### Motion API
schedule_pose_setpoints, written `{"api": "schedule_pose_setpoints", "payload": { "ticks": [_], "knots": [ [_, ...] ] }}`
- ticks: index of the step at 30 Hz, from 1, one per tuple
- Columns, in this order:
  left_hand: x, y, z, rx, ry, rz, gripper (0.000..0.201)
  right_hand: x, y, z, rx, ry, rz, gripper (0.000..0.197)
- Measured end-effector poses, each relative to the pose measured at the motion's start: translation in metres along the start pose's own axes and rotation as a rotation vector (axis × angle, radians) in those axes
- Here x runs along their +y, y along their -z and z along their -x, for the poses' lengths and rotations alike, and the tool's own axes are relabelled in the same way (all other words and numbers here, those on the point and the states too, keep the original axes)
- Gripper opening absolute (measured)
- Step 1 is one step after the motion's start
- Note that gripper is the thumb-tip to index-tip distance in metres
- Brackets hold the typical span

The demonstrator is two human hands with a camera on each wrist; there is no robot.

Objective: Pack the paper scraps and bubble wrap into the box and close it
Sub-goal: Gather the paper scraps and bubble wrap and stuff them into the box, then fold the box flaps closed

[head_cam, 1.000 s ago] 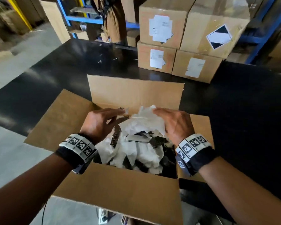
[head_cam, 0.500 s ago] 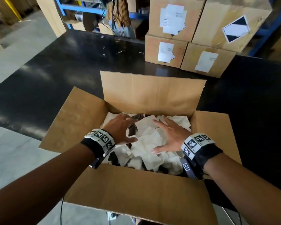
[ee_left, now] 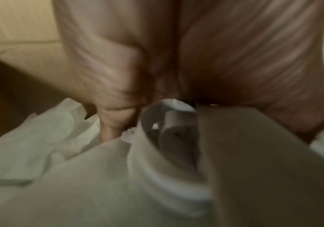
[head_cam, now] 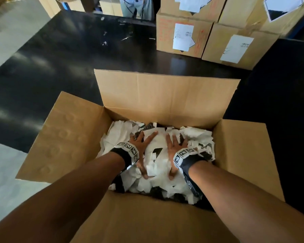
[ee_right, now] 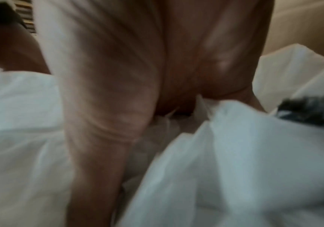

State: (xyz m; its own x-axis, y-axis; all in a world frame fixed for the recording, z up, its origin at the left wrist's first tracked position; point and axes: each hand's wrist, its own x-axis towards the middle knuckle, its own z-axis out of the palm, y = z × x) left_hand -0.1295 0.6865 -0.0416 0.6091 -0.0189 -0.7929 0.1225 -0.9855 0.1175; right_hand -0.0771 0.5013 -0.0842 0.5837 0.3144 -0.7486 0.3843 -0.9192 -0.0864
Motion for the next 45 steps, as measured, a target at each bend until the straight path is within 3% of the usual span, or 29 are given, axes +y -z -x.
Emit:
{"api": "schedule_pose_setpoints", "payload": {
  "ticks": [2, 3, 5, 8, 10, 13, 19, 21, 24, 30, 33, 36, 40, 43, 45],
  "knots": [
    [-0.001, 0.002, -0.005, -0.031, 0.017, 0.001, 0.178, -0.002, 0.005, 0.003, -0.009, -0.014, -0.004, 0.075],
    [-0.002, 0.004, -0.006, -0.042, 0.022, -0.009, 0.178, -0.002, 0.01, 0.004, -0.018, -0.009, -0.014, 0.071],
    [-0.005, 0.008, -0.003, -0.042, 0.024, -0.021, 0.175, 0.004, 0.022, 0.011, -0.067, 0.014, -0.006, 0.087],
    [-0.012, 0.017, 0.011, 0.043, 0.012, -0.05, 0.169, 0.014, 0.033, 0.028, -0.12, 0.115, 0.094, 0.154],
    [-0.021, 0.023, 0.023, 0.116, 0.014, -0.056, 0.167, 0.02, 0.039, 0.052, -0.062, 0.147, 0.16, 0.176],
    [-0.035, 0.028, 0.039, 0.17, 0.048, -0.101, 0.169, 0.023, 0.043, 0.075, 0.005, 0.129, 0.168, 0.174],
    [-0.035, 0.017, 0.036, -0.104, 0.105, 0.051, 0.172, 0.035, 0.025, 0.048, -0.124, 0.097, 0.131, 0.176],
    [-0.024, 0.02, 0.036, -0.087, 0.095, 0.059, 0.173, 0.033, 0.034, 0.056, -0.111, 0.104, 0.124, 0.169],
    [-0.011, 0.03, 0.054, 0.007, -0.028, 0.033, 0.163, 0.03, 0.053, 0.087, -0.034, 0.186, 0.043, 0.146],
    [-0.019, 0.029, 0.128, 0.362, -0.287, 0.047, 0.117, 0.046, 0.041, 0.15, 0.339, 0.261, -0.167, 0.095],
    [-0.053, 0.007, 0.158, 0.503, -0.322, 0.095, 0.107, 0.07, 0.02, 0.181, 0.49, 0.186, -0.287, 0.076],
    [-0.094, -0.02, 0.179, 0.615, -0.236, 0.128, 0.094, 0.092, -0.002, 0.207, 0.561, 0.001, -0.296, 0.073],
    [-0.15, -0.045, 0.192, 0.905, 0.001, 0.02, 0.093, 0.115, -0.018, 0.231, 0.631, -0.279, -0.184, 0.062],
    [-0.182, -0.064, 0.195, 0.823, 0.266, 0.143, 0.109, 0.145, -0.038, 0.233, 0.621, -0.505, -0.353, 0.071],
    [-0.194, -0.073, 0.195, 0.723, 0.363, 0.281, 0.115, 0.16, -0.052, 0.229, 0.536, -0.544, -0.484, 0.083]
  ]
}}
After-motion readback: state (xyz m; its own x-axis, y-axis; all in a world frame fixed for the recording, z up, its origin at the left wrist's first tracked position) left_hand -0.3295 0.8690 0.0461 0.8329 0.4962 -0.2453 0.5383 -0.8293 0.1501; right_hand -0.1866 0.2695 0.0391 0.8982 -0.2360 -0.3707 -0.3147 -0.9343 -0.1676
